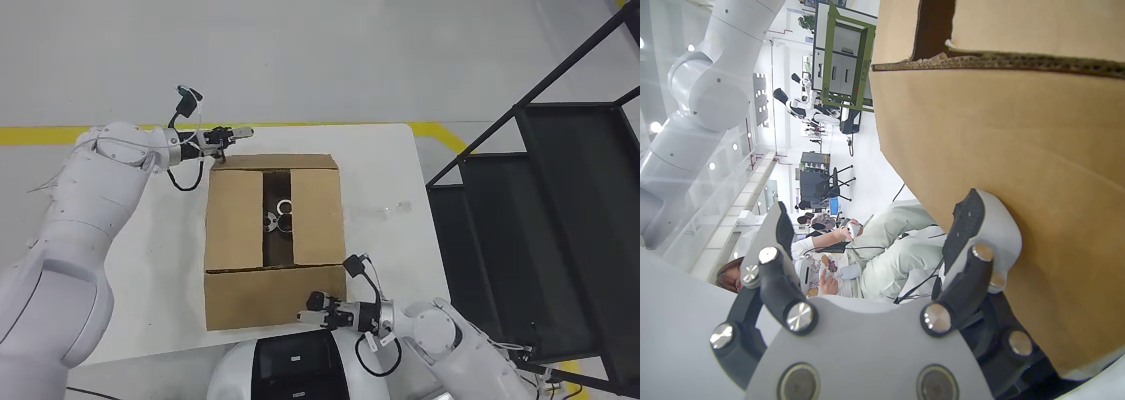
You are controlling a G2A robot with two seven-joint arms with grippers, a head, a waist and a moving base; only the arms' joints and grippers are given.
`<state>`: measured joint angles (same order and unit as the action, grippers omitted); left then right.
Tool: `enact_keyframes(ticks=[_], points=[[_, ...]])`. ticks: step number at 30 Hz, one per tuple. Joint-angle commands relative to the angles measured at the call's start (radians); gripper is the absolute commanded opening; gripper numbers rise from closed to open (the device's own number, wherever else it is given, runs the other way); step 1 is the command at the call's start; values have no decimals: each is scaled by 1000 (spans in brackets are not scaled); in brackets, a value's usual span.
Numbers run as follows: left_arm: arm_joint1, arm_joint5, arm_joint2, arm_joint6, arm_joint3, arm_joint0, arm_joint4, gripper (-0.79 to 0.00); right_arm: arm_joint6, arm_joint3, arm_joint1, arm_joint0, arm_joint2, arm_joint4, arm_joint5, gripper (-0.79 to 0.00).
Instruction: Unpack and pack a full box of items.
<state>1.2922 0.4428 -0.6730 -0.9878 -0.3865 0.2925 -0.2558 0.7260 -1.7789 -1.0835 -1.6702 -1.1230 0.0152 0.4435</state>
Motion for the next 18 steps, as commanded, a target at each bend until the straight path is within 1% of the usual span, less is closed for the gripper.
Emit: enact_keyframes(ticks=[1,4,6,9,11,14,16,18], points=[[-7,30,-15,12,-6,3,-8,0,5,-8,2,-3,-8,-20,0,0],[-24,83,-50,8,-20,8,-34,0,18,-35,7,-13,-22,-68,-15,0],[-42,130,-88,-1,-34,17,-77,0,25,-72,10,-21,-36,-102,-40,0],[-78,199,-159,-38,-73,49,-157,0,-3,-134,12,-25,-55,-124,-92,0],[-106,224,-210,-80,-120,88,-213,0,-50,-167,10,-14,-58,-120,-137,0],[-155,228,-283,-161,-233,171,-263,0,-111,-201,2,27,-38,-111,-216,0],[-190,188,-332,-201,-346,245,-267,0,-137,-208,-4,69,-17,-97,-278,0],[-228,128,-385,-262,-477,335,-275,0,-166,-208,-11,123,9,-56,-339,0]])
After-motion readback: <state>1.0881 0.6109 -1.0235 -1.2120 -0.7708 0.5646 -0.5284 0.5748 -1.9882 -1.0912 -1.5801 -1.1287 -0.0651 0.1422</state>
